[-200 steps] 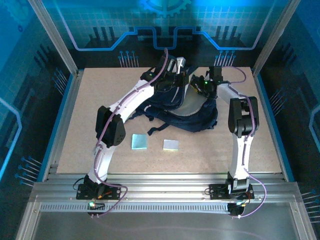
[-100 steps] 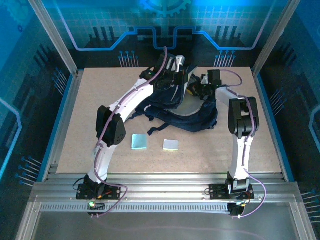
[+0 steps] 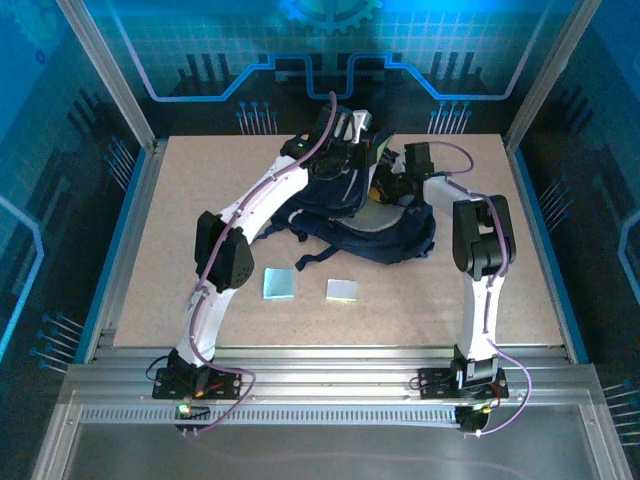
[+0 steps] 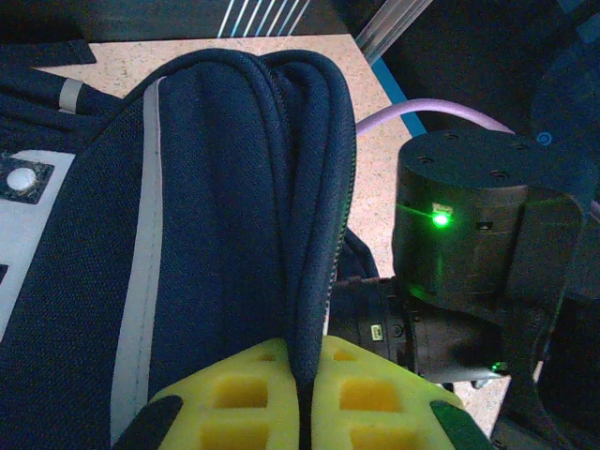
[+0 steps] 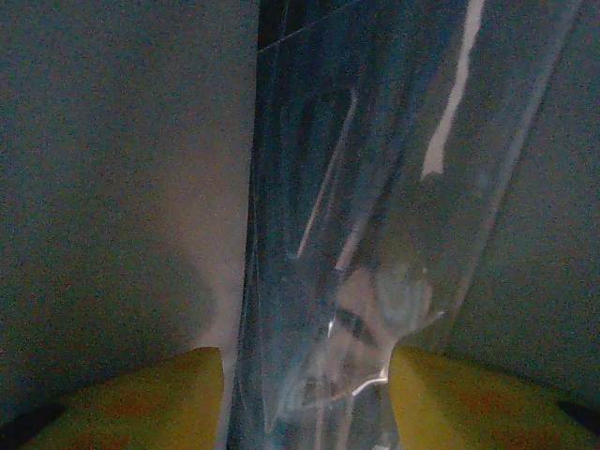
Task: Pack the student bag
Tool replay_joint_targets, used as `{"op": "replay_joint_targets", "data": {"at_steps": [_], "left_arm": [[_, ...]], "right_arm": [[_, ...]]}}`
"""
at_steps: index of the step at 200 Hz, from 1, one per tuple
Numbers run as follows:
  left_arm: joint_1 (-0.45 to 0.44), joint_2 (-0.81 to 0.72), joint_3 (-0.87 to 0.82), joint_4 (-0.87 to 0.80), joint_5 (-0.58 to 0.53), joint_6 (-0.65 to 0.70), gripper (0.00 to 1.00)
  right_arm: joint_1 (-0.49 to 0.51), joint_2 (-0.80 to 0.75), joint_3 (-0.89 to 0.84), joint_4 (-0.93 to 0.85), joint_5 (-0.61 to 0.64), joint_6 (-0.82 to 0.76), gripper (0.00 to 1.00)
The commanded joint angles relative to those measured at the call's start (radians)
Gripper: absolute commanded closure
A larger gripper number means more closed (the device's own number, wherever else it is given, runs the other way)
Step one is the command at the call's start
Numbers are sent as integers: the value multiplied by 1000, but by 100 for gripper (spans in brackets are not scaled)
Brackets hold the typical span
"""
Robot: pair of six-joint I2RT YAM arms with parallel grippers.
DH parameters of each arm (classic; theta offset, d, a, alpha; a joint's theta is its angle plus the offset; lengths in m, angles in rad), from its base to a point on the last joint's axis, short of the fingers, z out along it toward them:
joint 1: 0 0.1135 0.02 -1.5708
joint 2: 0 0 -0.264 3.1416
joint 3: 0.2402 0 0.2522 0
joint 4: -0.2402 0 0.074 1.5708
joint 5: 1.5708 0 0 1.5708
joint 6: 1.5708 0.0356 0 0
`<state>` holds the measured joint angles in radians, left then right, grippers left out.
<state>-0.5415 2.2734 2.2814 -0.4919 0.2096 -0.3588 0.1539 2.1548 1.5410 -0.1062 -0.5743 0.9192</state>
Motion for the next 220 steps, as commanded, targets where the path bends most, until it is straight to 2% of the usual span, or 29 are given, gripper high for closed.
{"op": "replay_joint_targets", "data": {"at_steps": [1,22,45,60,77,95,111,140,160,182,220], "left_arm": [[13,-57,12,65,8,40,100],[14,-63,12,62,10,40,100],[11,-73,8,56,11,45,100],[7,-77,3,62,13,44,100],[3,-76,1,70,7,44,100],[1,-65,-4,82,-7,40,100],[1,-48,-6,95,-15,38,100],[0,-34,-32,145,-35,34,100],[1,-32,-32,154,-46,43,100],[1,-31,-28,162,-46,52,100],[1,-26,-27,172,-26,33,100]], "right_arm": [[-9,-63,-27,-107,93,-69,47],[-10,-54,-6,-158,108,-90,47],[-6,-62,-2,-200,204,-128,47],[-4,-28,2,-119,145,-101,48],[6,18,13,6,25,-28,77],[21,9,-9,68,10,-1,100],[29,-27,-71,96,32,-1,100],[20,-90,-183,126,-66,6,100],[28,-149,-238,70,-91,-39,100],[58,-154,-211,-29,-101,-102,100],[88,-40,-106,-20,-122,-74,100]]}}
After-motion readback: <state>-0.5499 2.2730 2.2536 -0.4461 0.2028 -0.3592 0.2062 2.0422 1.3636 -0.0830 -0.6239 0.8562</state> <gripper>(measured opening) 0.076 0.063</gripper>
